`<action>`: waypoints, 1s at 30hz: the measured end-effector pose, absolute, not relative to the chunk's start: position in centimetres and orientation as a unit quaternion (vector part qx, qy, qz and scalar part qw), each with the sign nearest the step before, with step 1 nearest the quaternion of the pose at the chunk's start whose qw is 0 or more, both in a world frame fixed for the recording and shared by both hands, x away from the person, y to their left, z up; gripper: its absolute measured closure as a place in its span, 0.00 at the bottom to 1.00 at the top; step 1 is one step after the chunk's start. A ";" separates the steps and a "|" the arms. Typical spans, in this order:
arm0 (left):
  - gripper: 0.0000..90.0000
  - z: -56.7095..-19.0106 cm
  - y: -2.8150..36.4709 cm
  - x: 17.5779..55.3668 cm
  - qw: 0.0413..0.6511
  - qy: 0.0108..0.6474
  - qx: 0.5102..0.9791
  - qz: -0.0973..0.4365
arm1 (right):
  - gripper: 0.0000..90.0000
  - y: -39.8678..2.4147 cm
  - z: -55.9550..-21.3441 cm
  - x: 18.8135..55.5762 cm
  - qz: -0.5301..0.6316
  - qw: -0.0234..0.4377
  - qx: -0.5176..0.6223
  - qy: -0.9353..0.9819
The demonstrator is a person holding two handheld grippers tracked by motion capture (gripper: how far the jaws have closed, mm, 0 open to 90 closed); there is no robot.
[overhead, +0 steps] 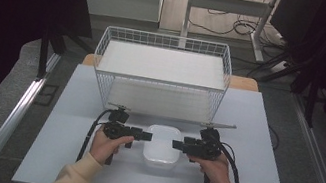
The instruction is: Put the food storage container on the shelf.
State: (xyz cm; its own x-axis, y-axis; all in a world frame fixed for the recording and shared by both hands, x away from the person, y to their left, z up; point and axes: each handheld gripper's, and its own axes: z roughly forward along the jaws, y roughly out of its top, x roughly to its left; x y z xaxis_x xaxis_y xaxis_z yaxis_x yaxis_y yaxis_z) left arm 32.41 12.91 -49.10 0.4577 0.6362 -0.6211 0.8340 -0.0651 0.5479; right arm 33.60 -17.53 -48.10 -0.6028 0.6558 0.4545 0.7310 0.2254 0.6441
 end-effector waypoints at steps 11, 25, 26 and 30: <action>0.45 -49.8 12.3 32.3 0.456 0.510 0.717 -0.132 | 0.47 -17.7 -49.0 33.9 -0.439 0.085 -0.460 -0.767; 0.71 -50.4 12.5 31.9 0.458 0.533 0.698 -0.134 | 0.72 -18.7 -49.6 33.8 -0.450 0.119 -0.503 -0.728; 0.71 -50.4 12.5 31.9 0.458 0.533 0.698 -0.134 | 0.72 -18.7 -49.6 33.8 -0.450 0.119 -0.503 -0.728; 0.75 -49.7 12.5 31.1 0.461 0.528 0.702 -0.126 | 0.77 -19.1 -49.2 33.1 -0.458 0.119 -0.501 -0.725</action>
State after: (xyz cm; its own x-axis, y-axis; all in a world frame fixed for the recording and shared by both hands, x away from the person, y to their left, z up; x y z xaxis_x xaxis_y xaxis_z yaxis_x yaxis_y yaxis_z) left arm 31.11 12.53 -49.73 0.4115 0.6248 -0.6635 0.8571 -0.0177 0.5149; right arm 33.11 -19.06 -49.22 -0.4688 0.6171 0.6320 0.8358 0.0784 0.5434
